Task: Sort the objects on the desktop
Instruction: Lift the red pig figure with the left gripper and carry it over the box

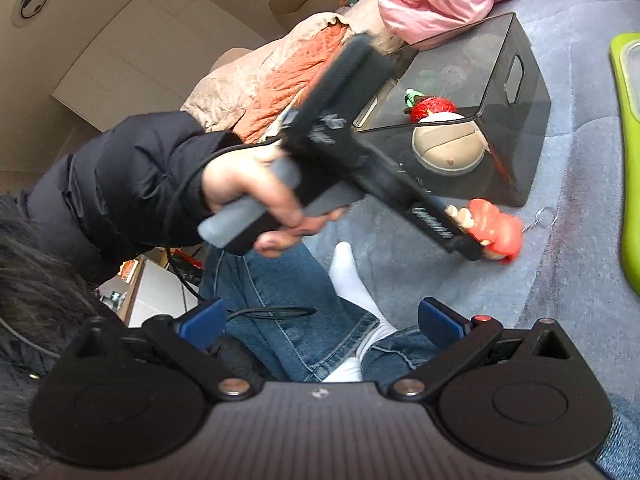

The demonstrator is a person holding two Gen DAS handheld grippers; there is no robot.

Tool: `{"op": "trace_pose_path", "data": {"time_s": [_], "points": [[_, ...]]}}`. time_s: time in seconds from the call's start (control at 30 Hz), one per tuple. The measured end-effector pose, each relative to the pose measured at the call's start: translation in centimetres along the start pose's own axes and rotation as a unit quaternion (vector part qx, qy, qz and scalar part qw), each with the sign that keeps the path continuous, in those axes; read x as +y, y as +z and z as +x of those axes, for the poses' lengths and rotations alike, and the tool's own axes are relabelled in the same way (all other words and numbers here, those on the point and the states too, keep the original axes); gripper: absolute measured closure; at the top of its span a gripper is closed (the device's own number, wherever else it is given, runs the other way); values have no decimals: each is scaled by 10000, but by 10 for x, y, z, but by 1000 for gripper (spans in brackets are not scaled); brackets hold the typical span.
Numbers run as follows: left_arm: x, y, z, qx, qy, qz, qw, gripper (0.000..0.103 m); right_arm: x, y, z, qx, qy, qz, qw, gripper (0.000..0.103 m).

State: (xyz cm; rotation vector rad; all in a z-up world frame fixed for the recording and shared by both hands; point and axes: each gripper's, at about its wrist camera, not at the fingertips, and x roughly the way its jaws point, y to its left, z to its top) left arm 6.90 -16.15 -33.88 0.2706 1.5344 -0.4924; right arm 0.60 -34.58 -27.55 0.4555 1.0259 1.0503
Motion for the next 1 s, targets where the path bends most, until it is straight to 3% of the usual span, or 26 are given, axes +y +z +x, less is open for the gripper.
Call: {"op": "trace_pose_path", "data": {"time_s": [0.03,0.1,0.17,0.3,0.5,0.53,0.63,1.0], "points": [[2,-6,3,43,-28,-27,10000,56,-1,1,0,6,-2,16,10000,0],[-2,-3,13,105,78,116,9998,29,-1,2,0,19,-13,35,10000,0],[-7,0,23,166,193,269,9993,13,-2,2,-1,39,-28,64,10000,0],[-16,7,42,287,422,576,9970,10,-4,3,0,93,-70,138,9998,0],[-30,17,72,467,764,1035,9906,13,-7,4,1,131,-65,197,9997,0],[-28,16,67,440,733,1026,9910,18,-7,4,1,118,-62,201,9997,0],[-23,12,50,339,606,967,9929,44,-8,4,-1,72,-11,214,9997,0],[-3,-2,-12,-33,138,749,9971,46,-9,4,-1,46,6,225,9997,0]]}}
